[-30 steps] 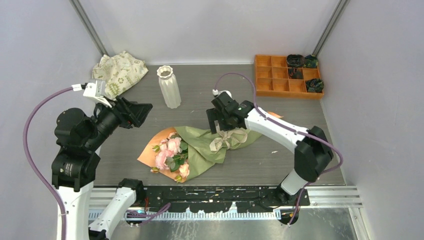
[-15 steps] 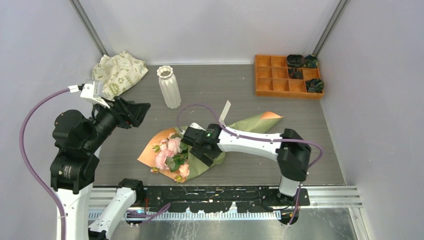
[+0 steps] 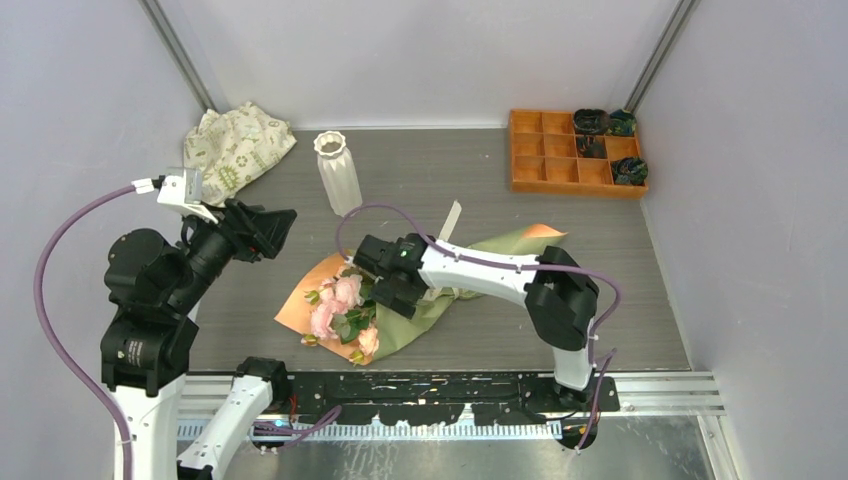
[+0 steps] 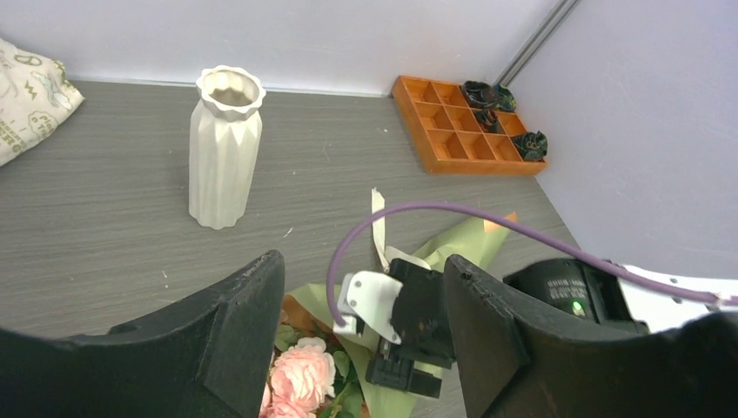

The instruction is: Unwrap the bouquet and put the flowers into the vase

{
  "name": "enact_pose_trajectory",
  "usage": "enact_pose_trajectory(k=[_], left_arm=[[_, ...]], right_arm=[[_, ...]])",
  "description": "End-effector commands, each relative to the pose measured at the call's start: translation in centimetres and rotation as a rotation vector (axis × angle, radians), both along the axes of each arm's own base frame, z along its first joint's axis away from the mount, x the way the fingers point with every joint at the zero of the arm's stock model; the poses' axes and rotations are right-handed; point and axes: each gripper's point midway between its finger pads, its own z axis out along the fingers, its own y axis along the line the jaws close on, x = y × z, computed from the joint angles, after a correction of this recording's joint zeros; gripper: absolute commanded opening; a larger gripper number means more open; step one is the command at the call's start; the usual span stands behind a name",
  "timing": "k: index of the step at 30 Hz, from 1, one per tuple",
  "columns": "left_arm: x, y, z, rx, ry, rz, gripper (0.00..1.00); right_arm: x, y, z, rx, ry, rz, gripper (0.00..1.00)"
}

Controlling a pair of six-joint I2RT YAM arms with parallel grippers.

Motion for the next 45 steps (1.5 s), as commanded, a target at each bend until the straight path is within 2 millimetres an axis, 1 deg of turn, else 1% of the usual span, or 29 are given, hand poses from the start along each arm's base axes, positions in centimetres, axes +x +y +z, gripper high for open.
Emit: enact_pose_trajectory(k=[1,4,8,11,12,13,14,15,16,19,21,22,23,24,25,26,27,30,31,36,40,42,45], left_arm=[[0.0,0.1,0.8,0.000,-0.043,0.004,0.68],[0.0,0.2,0.7,-0.001,-0.041,0.012,0.68],[0.1,0.7,0.6,0.001,-0.039,0.041,0.68],[0.2,0.8,0.5,0.001,-0.031,0.049,0.68],[0.2,0.8,0.5,0.003,-0.030,0.052,0.68],[0.2,0.9,0.4,0.003,-0.029,0.055,0.68],[0.2,1.0,0.4,0.004,-0.029,0.060,0.68],[0.2,1.1,0.4,0.004,-0.028,0.065,0.68],[0.1,1.1,0.4,0.004,-0.030,0.069,0.68],[0.0,1.2,0.5,0.004,-0.031,0.072,0.68],[0.0,1.2,0.4,0.004,-0.030,0.071,0.68],[-0.1,1.2,0.4,0.004,-0.030,0.071,0.68],[-0.1,1.2,0.4,0.004,-0.030,0.072,0.68],[-0.1,1.2,0.4,0.004,-0.030,0.072,0.68],[-0.2,1.2,0.4,0.003,-0.030,0.072,0.68],[-0.2,1.3,0.5,0.002,-0.033,0.073,0.68],[-0.3,1.3,0.5,0.001,-0.033,0.074,0.68],[-0.6,1.3,0.6,-0.005,-0.038,0.074,0.68],[-0.6,1.3,0.8,-0.008,-0.042,0.073,0.68],[-0.9,1.1,1.3,-0.018,-0.050,0.065,0.68],[-1.2,1.2,1.8,-0.012,-0.062,0.062,0.68],[-1.4,1.2,2.1,-0.011,-0.068,0.063,0.68],[-1.7,1.2,2.4,-0.012,-0.076,0.058,0.68]], right_arm=[[2.2,1.7,-1.1,0.145,0.135,0.017,0.99],[2.8,1.2,-3.1,0.193,0.254,-0.015,0.99],[2.3,0.9,-6.6,0.199,0.393,-0.045,1.00],[1.4,0.5,-8.8,0.178,0.460,-0.066,0.99],[1.0,0.3,-9.3,0.172,0.478,-0.074,0.98],[0.7,0.2,-9.7,0.168,0.495,-0.085,0.95],[0.2,0.1,-9.9,0.170,0.515,-0.091,0.87],[-0.2,0.1,-10.1,0.176,0.534,-0.099,0.83],[-0.7,0.0,-10.2,0.178,0.551,-0.106,0.75],[-2.3,-0.4,-10.4,0.157,0.567,-0.120,0.55],[-3.3,-0.8,-10.4,0.137,0.562,-0.126,0.43],[-3.8,-1.0,-10.4,0.127,0.556,-0.126,0.41],[-4.2,-1.3,-10.4,0.112,0.543,-0.121,0.40],[-4.7,-1.5,-10.3,0.103,0.533,-0.138,0.37],[-4.8,-1.9,-10.2,0.092,0.516,-0.152,0.30],[-5.0,-2.3,-10.1,0.084,0.500,-0.172,0.20],[-5.1,-2.7,-10.0,0.079,0.487,-0.195,0.14],[-5.0,-3.8,-9.3,0.080,0.437,-0.274,0.02],[-4.8,-4.1,-9.0,0.088,0.407,-0.299,0.01],[-3.6,-5.1,-7.3,0.119,0.309,-0.443,0.01],[-3.4,-5.8,-5.9,0.136,0.255,-0.563,0.01],[-3.4,-6.5,-5.1,0.136,0.225,-0.615,0.01],[-2.8,-7.9,-3.6,0.133,0.144,-0.694,0.01]])
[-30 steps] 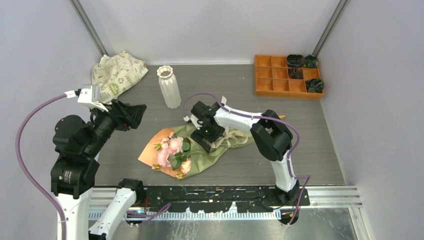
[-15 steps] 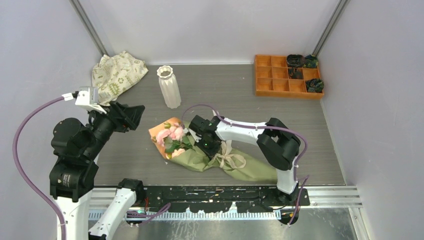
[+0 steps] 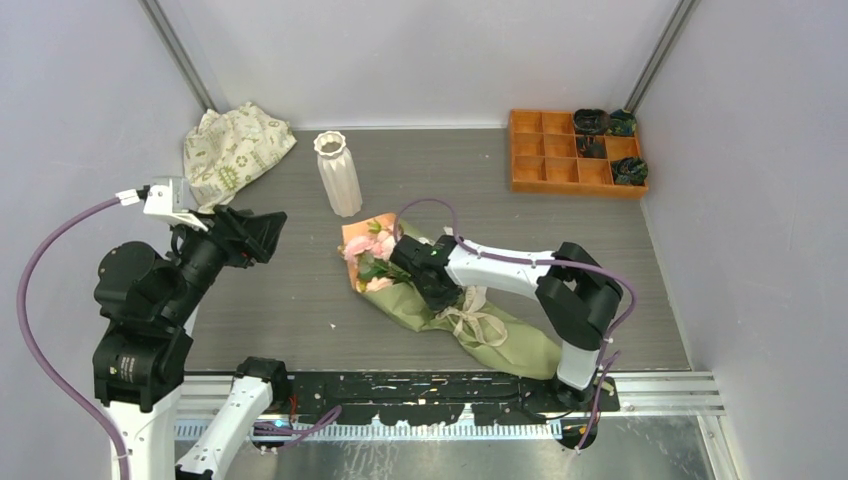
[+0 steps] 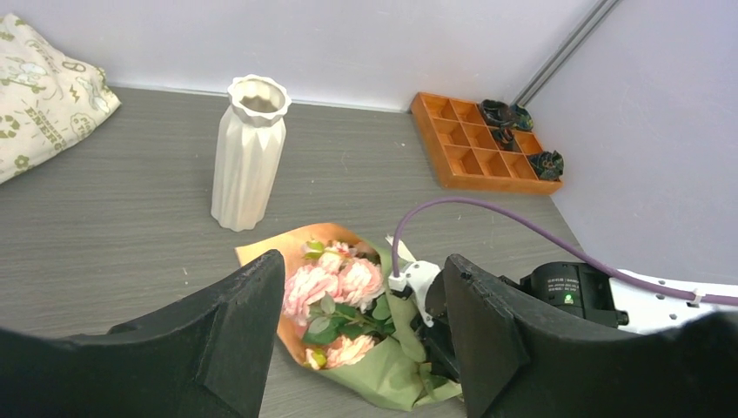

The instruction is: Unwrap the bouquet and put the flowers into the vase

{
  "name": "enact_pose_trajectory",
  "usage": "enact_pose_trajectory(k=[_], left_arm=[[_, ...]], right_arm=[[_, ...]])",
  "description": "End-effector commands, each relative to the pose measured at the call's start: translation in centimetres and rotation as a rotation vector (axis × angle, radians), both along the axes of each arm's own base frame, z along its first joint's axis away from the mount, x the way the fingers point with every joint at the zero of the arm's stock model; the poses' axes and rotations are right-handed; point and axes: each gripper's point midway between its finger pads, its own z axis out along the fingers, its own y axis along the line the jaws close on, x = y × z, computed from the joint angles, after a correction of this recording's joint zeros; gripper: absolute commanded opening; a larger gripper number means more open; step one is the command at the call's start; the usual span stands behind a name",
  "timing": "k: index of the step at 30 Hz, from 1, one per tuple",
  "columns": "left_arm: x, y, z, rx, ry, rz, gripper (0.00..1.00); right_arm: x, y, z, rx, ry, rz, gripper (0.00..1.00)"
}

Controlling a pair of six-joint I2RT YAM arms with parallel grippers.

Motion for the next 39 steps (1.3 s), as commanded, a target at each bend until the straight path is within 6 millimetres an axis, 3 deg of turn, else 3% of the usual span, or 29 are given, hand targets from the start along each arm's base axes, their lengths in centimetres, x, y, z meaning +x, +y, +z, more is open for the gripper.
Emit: enact_pose_trajectory(k=[1,7,10,16,21,25,31,36,39], left_arm=[[-1.1,-0.1,2.3,-0.009,-0.068,-0.014,0.68],[-1.5,-0.2,2.9,-0.014,-0.082,-0.024,0.68],[-1.5,-0.3,3.0,-0.015,-0.081,-0.031,0.69],[-0.7,-0.3,2.8,-0.008,-0.049,-0.023,0.69],[0.9,-0.3,2.8,-0.004,-0.015,-0.011,0.68],[3.8,-1.0,1.8,0.003,0.054,-0.022,0.68],[7.6,-0.5,0.0,-0.014,0.153,0.053,0.66],[9.4,-0.1,0.5,-0.004,0.161,0.093,0.66],[10.6,-0.6,1.5,0.021,0.145,0.084,0.66]], right_arm=[[0.6,-4.4,3.0,-0.120,-0.115,-0.252,0.01],[3.5,-8.0,7.1,-0.265,-0.341,-0.403,0.01],[5.1,-8.3,8.0,-0.277,-0.393,-0.444,0.01],[11.3,-8.8,9.5,-0.200,-0.455,-0.575,0.01],[17.4,-6.1,12.9,-0.001,-0.478,-0.623,0.01],[21.4,-3.7,14.3,0.045,-0.504,-0.599,0.01],[24.9,-0.3,13.7,0.141,-0.444,-0.595,0.01],[26.8,-0.3,11.9,0.157,-0.422,-0.637,0.01],[27.9,-0.9,10.6,0.193,-0.385,-0.664,0.20]])
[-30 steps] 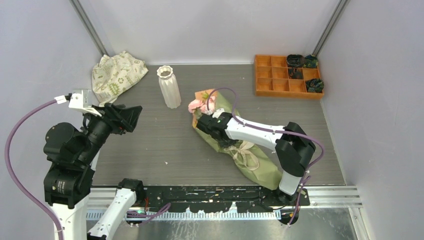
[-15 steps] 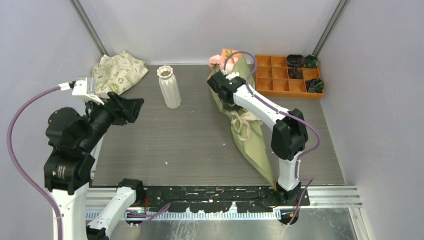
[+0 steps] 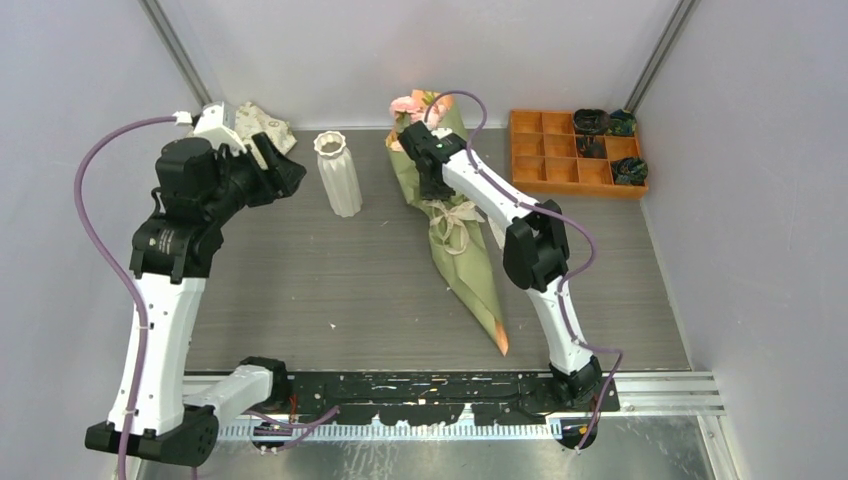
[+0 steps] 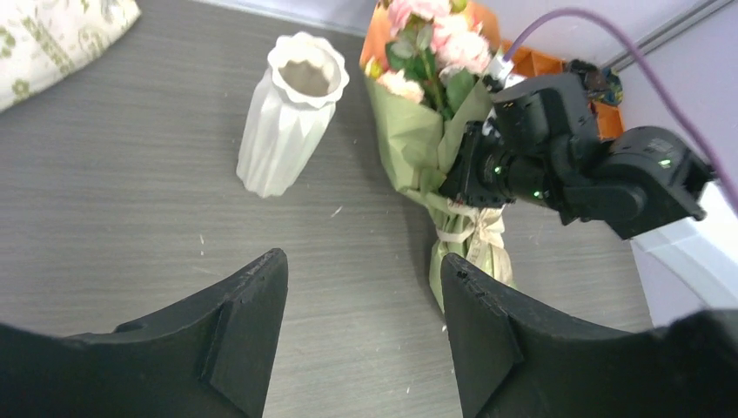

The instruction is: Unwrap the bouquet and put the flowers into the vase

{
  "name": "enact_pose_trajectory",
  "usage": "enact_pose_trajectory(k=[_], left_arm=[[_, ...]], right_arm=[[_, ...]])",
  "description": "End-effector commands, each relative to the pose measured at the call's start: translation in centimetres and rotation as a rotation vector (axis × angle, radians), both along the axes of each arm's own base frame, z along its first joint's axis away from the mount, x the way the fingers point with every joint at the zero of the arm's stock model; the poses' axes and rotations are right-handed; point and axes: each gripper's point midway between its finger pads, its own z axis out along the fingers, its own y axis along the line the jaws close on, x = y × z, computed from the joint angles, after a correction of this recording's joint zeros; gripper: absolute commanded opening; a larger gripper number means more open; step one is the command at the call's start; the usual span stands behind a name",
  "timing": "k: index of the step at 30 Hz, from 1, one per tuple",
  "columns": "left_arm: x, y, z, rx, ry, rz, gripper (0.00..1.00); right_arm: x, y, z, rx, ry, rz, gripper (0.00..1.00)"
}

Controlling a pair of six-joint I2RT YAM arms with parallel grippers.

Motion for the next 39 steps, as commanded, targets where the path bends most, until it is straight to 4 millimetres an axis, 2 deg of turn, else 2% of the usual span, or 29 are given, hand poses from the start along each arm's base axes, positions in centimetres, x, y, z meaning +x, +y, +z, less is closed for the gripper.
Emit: enact_pose_trajectory(k=[1,3,6,7,10,12,15,17,19,21,24,29,35,39], left_arm=[[1.1,-0.5,5.4,0.022,-0.149,0.001,0.66],[1.9,-1.9,6.0,0.077,-0.164,-0.034,0.66],[3.2,-4.4,7.5,0.172,-0.212,-0.068,0.66],[3.5,-5.6,7.9,0.192,-0.230,-0.089,0.66],[4.4,-9.4,8.7,0.200,-0.255,-0.164,0.67],[4.9,-12.3,7.8,0.215,-0.251,-0.217,0.67],[5.9,-16.8,4.9,0.350,-0.247,-0.239,0.67],[6.6,-19.9,1.9,0.464,-0.234,-0.234,0.66],[6.7,-21.9,-0.4,0.537,-0.233,-0.200,0.65],[6.7,-23.3,-2.5,0.533,-0.224,-0.198,0.65],[6.6,-24.7,-5.3,0.454,-0.211,-0.219,0.66],[7.1,-26.4,-8.9,0.439,-0.163,-0.246,0.65],[7.0,-27.2,-13.0,0.434,-0.104,-0.261,0.64],[7.1,-27.6,-14.8,0.445,-0.077,-0.271,0.64]], right_arm=[[2.9,-1.0,1.9,0.117,-0.055,-0.047,0.29],[3.6,-1.7,2.6,0.133,-0.073,-0.042,0.56],[3.9,-2.2,5.1,0.137,-0.152,-0.033,0.97],[4.0,-2.4,6.1,0.145,-0.179,-0.030,0.99],[3.0,-3.4,8.9,0.147,-0.227,-0.032,0.99],[1.9,-4.5,10.1,0.141,-0.250,-0.043,1.00],[0.0,-6.9,10.8,0.118,-0.291,-0.087,0.99],[-1.3,-8.6,10.3,0.109,-0.300,-0.117,0.96],[-2.8,-10.2,9.3,0.106,-0.293,-0.151,0.91],[-3.9,-11.3,8.1,0.121,-0.279,-0.163,0.87],[-4.0,-13.0,5.2,0.147,-0.241,-0.203,0.86],[-1.9,-13.2,0.7,0.293,-0.124,-0.238,0.79],[1.5,-12.7,-2.8,0.398,-0.051,-0.266,0.72],[3.3,-12.5,-3.9,0.440,-0.044,-0.284,0.69]])
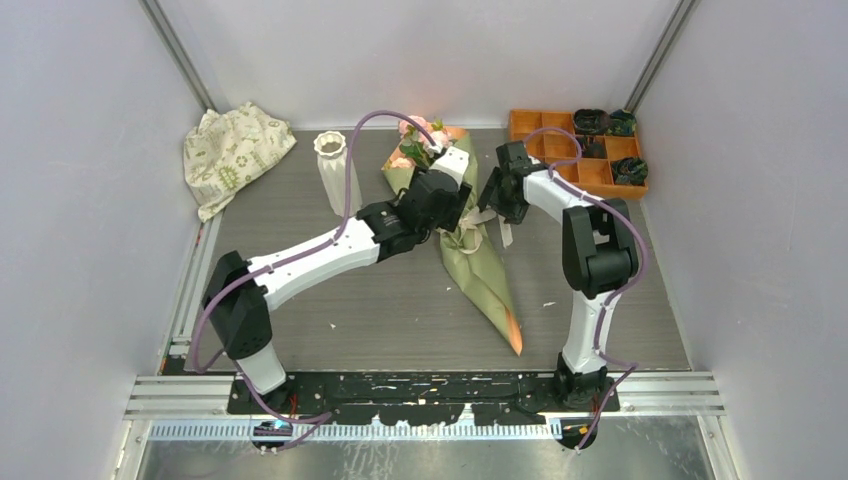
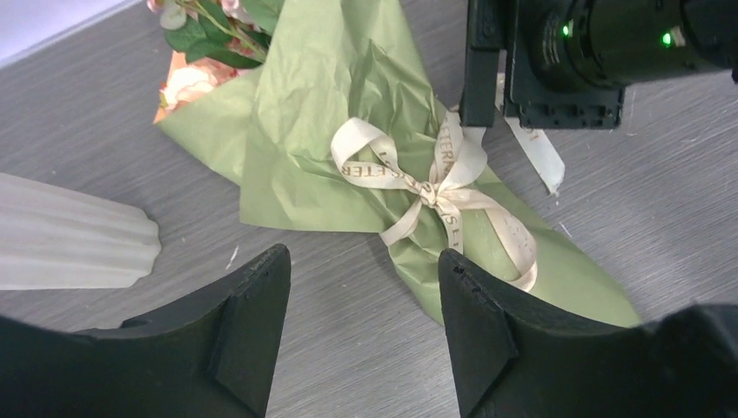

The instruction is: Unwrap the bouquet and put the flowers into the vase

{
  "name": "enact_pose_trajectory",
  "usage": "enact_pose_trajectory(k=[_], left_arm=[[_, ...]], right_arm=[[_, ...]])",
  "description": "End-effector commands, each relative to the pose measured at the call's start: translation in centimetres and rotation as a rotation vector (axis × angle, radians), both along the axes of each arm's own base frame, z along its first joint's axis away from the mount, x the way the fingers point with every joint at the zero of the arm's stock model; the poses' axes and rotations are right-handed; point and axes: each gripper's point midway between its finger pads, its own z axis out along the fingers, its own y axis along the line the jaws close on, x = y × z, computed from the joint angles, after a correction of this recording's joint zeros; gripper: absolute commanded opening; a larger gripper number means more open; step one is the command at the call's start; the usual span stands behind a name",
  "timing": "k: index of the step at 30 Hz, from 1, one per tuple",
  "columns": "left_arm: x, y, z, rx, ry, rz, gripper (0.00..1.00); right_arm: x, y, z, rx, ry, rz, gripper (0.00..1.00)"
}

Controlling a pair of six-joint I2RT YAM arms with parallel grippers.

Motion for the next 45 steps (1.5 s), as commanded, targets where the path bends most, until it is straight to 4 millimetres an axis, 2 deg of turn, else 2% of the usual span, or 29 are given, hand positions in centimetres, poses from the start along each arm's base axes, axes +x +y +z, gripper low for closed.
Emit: enact_pose_trajectory(k=[1,5,11,16,22,24,27,31,33,34,37,39,43,45], left_arm=[[0.8,-1.3,-0.4,-0.064,-0.013,0.016,0.63],[0.9,-1.3,-0.7,-0.048,-0.012,0.010,0.63],[0.5,-0.7,-1.3,-0.032,-0.004,0.011,0.63],[0.4,-0.4,-1.7,-0.024,-0.003,0.016,0.62],[0.3,0.4,-1.5,-0.013,-0.016,0.031,0.62],[0.3,0.6,-1.5,-0.009,-0.020,0.035,0.62],[0.3,0.6,-1.8,-0.005,-0.017,0.035,0.62],[0.4,0.1,-1.9,-0.011,-0.011,0.027,0.62],[0.5,-0.2,-1.9,-0.016,-0.007,0.022,0.62],[0.5,-0.3,-1.8,-0.018,-0.007,0.018,0.62],[0.7,-0.6,-1.0,-0.023,-0.020,0.011,0.63],[0.8,-0.8,-0.5,-0.025,-0.030,0.003,0.62],[1.4,-1.5,0.0,-0.023,-0.040,-0.002,0.63],[1.5,-1.9,-0.1,-0.029,-0.035,-0.005,0.63]], right_arm=[[4.4,2.0,3.2,0.129,-0.129,-0.007,0.69],[5.4,2.0,3.1,0.133,-0.139,-0.019,0.69],[5.8,1.4,3.8,0.109,-0.162,-0.039,0.68],[7.2,1.6,2.9,0.112,-0.141,-0.035,0.65],[8.4,2.3,0.5,0.126,-0.098,-0.029,0.39],[8.2,2.3,-0.3,0.124,-0.080,-0.033,0.35],[7.7,2.9,-0.7,0.156,-0.069,-0.019,0.32],[7.7,2.6,-0.5,0.143,-0.071,-0.021,0.17],[7.7,2.6,0.6,0.142,-0.086,-0.018,0.03],[7.7,2.6,1.4,0.145,-0.100,-0.017,0.01],[7.5,2.1,5.1,0.142,-0.171,-0.020,0.01],[7.3,1.5,8.5,0.129,-0.239,-0.031,0.01],[5.8,0.6,15.2,0.125,-0.366,-0.031,0.01],[4.8,0.3,17.8,0.128,-0.416,-0.026,0.01]])
